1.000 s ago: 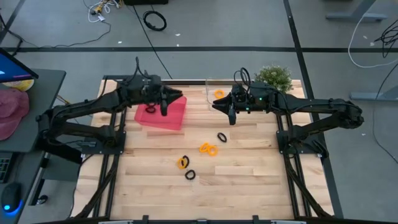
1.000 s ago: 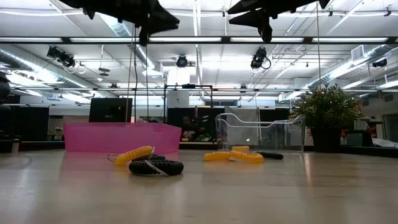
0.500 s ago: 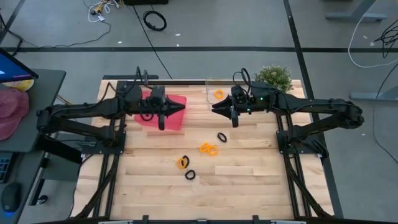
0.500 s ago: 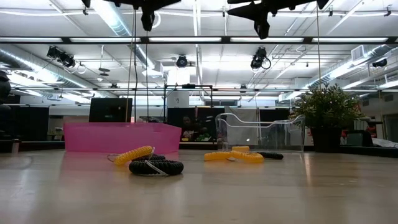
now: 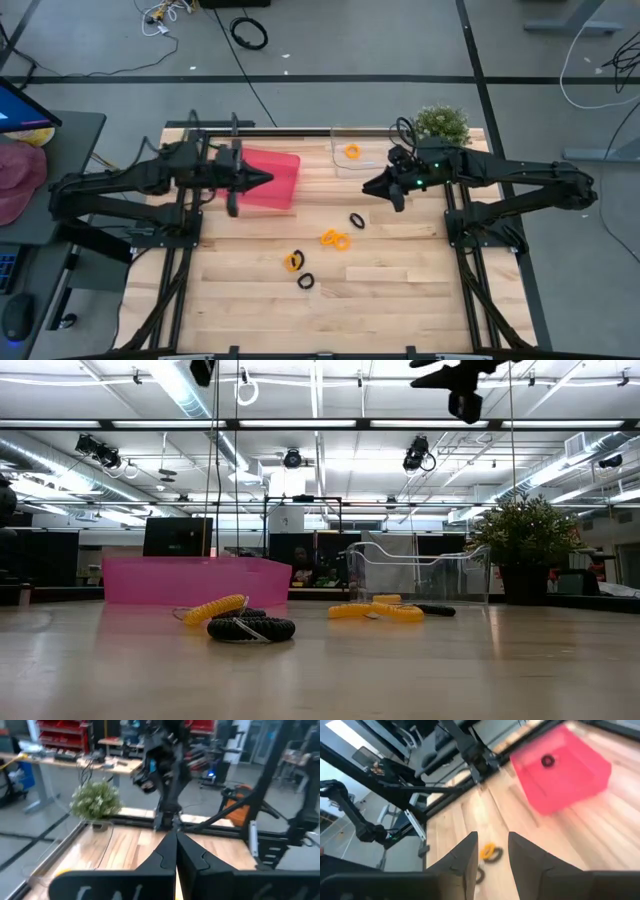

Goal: Sort spring keychains
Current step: Put the black spring keychain into the pink bin

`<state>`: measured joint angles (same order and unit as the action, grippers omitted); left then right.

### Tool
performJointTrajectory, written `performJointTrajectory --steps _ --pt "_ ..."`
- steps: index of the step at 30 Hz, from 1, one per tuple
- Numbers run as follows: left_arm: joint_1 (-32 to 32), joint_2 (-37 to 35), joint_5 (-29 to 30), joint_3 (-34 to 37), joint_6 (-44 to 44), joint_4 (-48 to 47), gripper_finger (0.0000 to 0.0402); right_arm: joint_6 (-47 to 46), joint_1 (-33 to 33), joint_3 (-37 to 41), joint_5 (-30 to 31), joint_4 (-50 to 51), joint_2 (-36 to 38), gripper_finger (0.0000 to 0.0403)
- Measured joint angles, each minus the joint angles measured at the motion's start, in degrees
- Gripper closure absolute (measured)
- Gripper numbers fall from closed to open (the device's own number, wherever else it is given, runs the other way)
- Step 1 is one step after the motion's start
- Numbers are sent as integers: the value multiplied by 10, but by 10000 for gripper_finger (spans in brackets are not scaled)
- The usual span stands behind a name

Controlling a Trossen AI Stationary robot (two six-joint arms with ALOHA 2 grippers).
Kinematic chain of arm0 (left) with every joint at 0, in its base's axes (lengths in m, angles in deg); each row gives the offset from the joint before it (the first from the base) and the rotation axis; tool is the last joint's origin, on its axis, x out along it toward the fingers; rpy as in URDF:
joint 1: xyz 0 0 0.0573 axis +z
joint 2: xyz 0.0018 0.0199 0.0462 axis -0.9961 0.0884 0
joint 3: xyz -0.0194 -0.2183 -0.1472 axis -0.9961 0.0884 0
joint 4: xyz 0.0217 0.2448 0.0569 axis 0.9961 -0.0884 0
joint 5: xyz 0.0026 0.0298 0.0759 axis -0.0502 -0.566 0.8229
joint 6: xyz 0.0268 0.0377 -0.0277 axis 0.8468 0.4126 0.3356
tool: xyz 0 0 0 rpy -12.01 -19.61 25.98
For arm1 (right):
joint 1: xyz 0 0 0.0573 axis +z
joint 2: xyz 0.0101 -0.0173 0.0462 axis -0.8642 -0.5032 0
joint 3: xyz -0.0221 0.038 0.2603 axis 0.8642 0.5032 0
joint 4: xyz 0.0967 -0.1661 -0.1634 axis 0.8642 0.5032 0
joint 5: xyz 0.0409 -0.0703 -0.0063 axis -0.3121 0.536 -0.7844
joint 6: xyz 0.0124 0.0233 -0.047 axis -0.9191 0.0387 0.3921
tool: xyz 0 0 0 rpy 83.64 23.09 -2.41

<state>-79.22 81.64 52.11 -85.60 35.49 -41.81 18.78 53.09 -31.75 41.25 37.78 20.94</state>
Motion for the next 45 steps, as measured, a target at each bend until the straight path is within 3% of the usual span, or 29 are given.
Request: performJointTrajectory --steps 7,17,22,28,37,45 --pt "-29 -49 7 0 9 -30 401 -55 23 0 42 10 4 291" --pt "-100 -21 91 0 1 -67 401 -69 49 0 109 109 -5 291" --pt "-108 -7 152 0 -1 -55 401 -80 48 0 88 194 -48 291" --pt "-103 2 163 0 -1 -21 401 -65 48 0 57 195 -124 286" --pt "-103 11 187 0 -12 -10 399 -45 44 0 7 197 -263 228" --pt "-103 11 189 0 -16 -7 398 -81 28 0 76 183 -340 164"
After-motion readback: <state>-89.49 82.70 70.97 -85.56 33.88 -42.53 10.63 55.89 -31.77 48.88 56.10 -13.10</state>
